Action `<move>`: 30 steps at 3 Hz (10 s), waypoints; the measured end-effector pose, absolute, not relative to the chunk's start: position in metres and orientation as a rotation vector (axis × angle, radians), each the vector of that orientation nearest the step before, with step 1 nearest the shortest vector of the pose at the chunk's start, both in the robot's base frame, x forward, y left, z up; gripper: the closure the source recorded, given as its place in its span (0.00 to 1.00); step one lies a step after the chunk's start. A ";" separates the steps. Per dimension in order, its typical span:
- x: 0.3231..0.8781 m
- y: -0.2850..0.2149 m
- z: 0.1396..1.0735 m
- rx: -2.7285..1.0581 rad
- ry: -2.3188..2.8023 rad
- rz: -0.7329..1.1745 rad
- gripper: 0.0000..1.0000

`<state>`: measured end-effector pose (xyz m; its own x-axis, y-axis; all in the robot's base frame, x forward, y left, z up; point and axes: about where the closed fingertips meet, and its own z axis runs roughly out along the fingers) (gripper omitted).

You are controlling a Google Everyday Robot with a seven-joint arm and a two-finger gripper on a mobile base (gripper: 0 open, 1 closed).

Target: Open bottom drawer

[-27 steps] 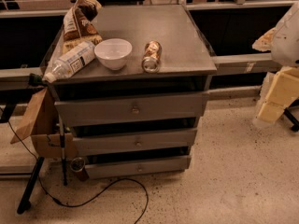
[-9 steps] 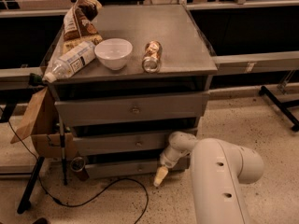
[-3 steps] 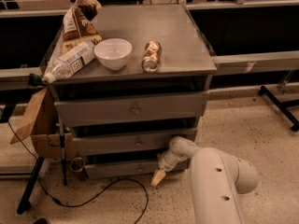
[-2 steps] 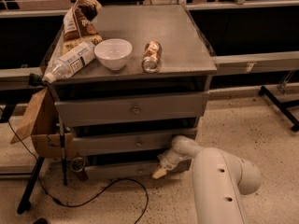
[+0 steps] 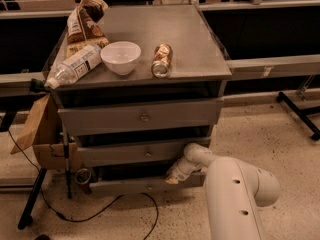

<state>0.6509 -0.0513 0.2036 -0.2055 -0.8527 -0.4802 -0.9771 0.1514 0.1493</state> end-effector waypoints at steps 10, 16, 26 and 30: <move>0.555 -0.072 0.187 -1.773 2.152 0.617 0.18; 0.560 -0.075 0.201 -1.779 2.155 0.613 0.82; 0.489 -0.096 0.193 -1.862 2.126 0.624 0.64; 0.491 -0.100 0.197 -1.875 2.122 0.622 0.81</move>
Offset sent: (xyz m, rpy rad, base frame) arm -0.1507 -0.0933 -0.0316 -0.0456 -0.0031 -0.2104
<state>0.4908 -0.1003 0.1968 -0.1464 -0.8814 -0.4491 -0.9844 0.0850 0.1540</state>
